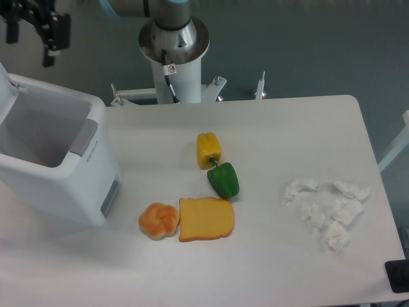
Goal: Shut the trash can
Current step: 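Raise the gripper and swing it over behind the open trash can lid, then lower the gripper behind the raised lid and push it forward, then push the lid down with the gripper until it shuts on the can, then press the gripper on the closed lid and slide it off the edge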
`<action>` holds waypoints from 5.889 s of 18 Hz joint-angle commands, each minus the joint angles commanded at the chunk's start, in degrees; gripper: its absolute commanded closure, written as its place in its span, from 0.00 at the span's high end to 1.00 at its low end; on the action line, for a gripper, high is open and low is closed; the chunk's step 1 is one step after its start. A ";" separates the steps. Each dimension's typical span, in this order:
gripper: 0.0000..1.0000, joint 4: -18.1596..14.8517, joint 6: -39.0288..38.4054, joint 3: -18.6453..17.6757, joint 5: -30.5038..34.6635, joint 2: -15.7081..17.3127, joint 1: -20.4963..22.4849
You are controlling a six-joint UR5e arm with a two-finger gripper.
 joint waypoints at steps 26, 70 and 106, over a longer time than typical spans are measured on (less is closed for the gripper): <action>1.00 9.49 -8.71 2.11 2.02 -3.17 -2.29; 1.00 12.48 -7.65 2.37 4.66 -11.43 9.83; 1.00 14.59 -6.78 2.37 5.98 -15.47 13.53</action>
